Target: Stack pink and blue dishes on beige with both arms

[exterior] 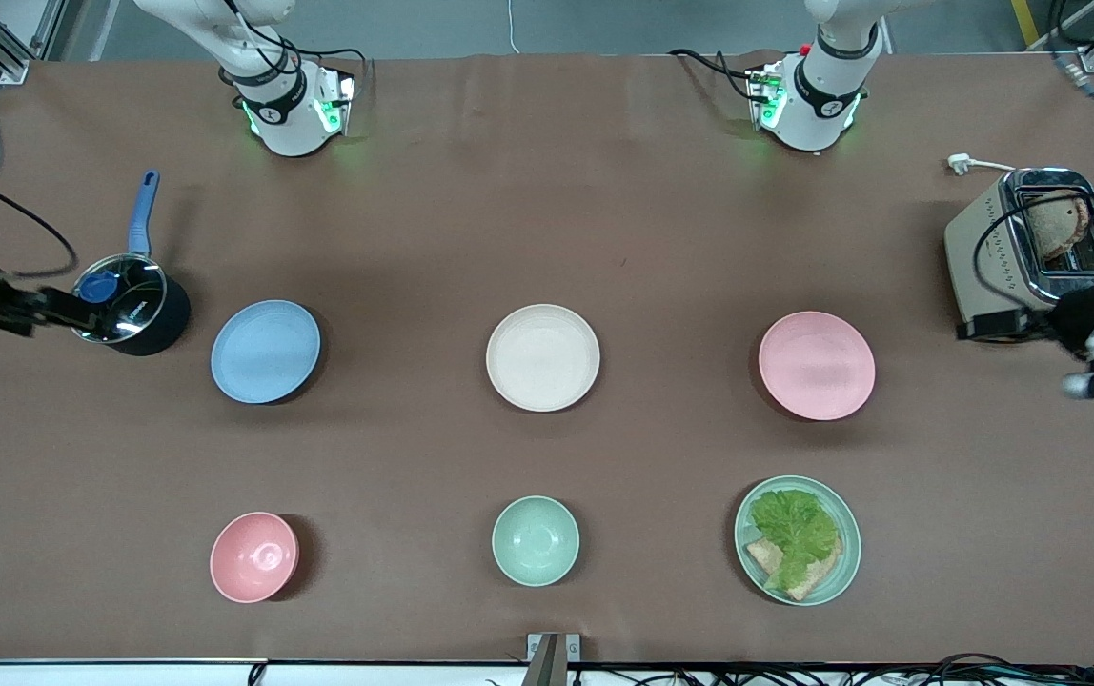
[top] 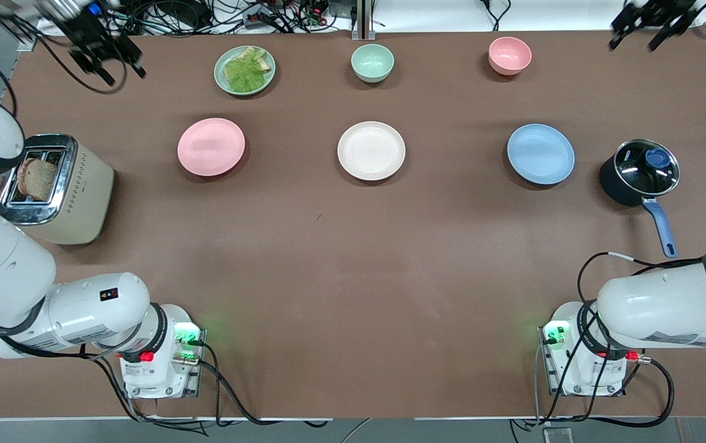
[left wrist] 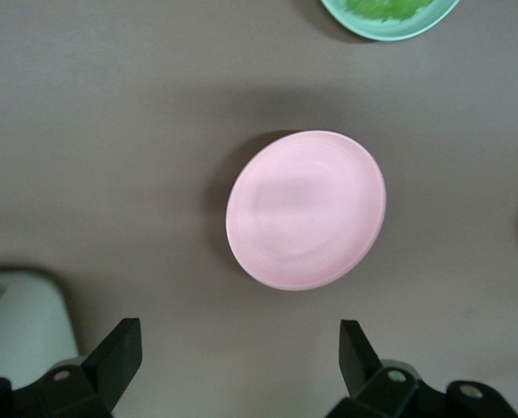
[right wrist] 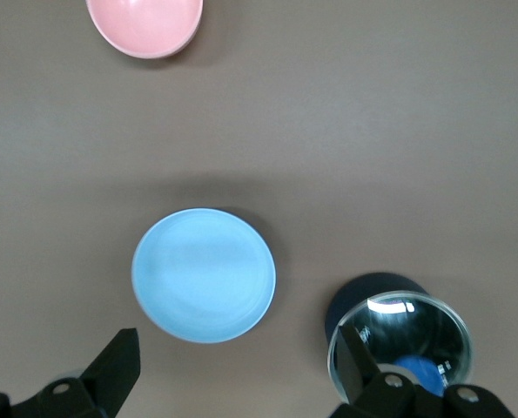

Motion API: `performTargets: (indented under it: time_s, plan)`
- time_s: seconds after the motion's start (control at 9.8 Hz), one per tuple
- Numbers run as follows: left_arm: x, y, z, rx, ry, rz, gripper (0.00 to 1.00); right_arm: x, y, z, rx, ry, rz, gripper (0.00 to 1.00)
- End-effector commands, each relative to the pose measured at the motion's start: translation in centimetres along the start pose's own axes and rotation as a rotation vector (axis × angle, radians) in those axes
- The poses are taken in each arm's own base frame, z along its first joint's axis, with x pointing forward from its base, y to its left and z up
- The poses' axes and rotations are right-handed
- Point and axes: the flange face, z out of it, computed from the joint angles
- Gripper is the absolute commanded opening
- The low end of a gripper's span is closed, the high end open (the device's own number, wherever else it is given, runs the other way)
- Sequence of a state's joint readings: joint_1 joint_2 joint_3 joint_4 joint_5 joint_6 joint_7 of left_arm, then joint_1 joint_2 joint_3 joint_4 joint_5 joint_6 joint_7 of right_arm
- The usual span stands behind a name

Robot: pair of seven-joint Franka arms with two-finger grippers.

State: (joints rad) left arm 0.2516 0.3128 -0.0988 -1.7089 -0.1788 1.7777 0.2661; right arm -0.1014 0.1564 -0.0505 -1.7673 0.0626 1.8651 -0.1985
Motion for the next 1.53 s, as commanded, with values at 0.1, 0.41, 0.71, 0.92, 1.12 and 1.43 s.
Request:
performTargets:
  time_s: [0.1,0.41,0.71,0.92,1.12,1.43]
  plan:
    - [1.1,-0.9,10.4,-0.023,-0.065,0.075,0.87,-1.0,2.9,11.5,0.06,0.019,-0.103,1.0]
    - [2.1,-0.2,16.8,0.052,0.015,0.126,0.79,-1.8,6.4,20.1,0.191,0.034,-0.17,1.0]
    - [2.1,-0.8,20.7,0.096,0.039,0.151,0.68,-3.0,7.0,25.3,0.274,0.095,-0.167,1.0]
    - [1.6,-1.0,21.7,0.095,0.03,0.15,0.57,-4.0,5.7,27.0,0.306,0.082,-0.143,0.9]
    - [1.4,-1.4,23.0,0.095,0.024,0.167,0.44,-4.6,5.7,27.8,0.298,0.079,-0.147,0.77]
    - [1.4,-0.9,22.6,0.092,0.026,0.191,0.12,-4.7,5.0,28.4,0.31,0.081,-0.133,0.55]
